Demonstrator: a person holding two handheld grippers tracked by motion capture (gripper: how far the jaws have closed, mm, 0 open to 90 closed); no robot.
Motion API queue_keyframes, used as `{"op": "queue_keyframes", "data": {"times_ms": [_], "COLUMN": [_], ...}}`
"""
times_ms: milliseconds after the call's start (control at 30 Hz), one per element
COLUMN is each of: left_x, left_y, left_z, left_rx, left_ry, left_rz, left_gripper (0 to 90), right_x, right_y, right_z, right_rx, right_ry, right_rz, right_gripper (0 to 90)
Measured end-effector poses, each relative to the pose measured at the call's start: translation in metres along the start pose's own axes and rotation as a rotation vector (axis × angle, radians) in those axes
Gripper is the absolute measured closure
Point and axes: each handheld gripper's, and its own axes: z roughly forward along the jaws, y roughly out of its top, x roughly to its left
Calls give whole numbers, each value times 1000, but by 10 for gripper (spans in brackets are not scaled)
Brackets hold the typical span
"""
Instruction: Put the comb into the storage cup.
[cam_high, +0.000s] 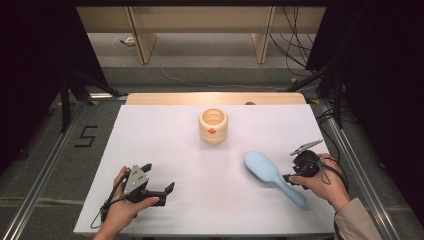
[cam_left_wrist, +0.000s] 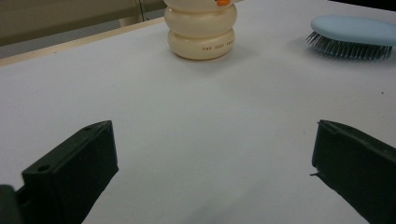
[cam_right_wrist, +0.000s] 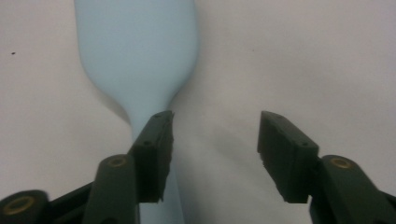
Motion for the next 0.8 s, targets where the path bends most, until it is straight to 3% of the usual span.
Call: {"op": "queue_keyframes", "data": {"times_ms": [167, 367, 633, 800], "left_x": [0, 0, 0, 0], "left_y": [0, 0, 1, 0], "left_z": [1, 1, 1, 1], "left_rx": [0, 0, -1, 0], "left_ry": [-2, -1, -2, -1], "left_rz": [0, -3, 2, -1], "left_gripper": [0, 0, 0, 0], "right_x": [2, 10, 21, 23], "right_y": [2, 6, 13, 20], "right_z": [-5, -4, 6, 9], "right_rx": [-9, 37, 147, 138], "right_ry": [3, 49, 89, 84], "right_rz": [-8, -84, -172, -169], "right_gripper": [302, 226, 203, 229]}}
